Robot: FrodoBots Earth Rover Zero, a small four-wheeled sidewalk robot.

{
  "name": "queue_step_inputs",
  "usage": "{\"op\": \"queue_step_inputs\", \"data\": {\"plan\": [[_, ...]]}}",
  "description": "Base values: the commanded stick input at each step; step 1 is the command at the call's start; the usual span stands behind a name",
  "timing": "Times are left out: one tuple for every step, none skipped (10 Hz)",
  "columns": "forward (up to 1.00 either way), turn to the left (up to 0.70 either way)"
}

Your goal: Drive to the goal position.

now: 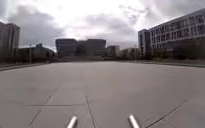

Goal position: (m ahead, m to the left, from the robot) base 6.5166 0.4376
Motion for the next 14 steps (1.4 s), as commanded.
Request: {"op": "queue_step_inputs", "data": {"plan": [[0.7, 0.01], [0.7, 0.01], [0.7, 0.01], [0.7, 0.01], [0.7, 0.01], [0.7, 0.01], [0.7, 0.01], [0.7, 0.01], [0.7, 0.01], [0.7, 0.01], [0.7, 0.01], [0.7, 0.01], [0.7, 0.01], [0.7, 0.01]]}}
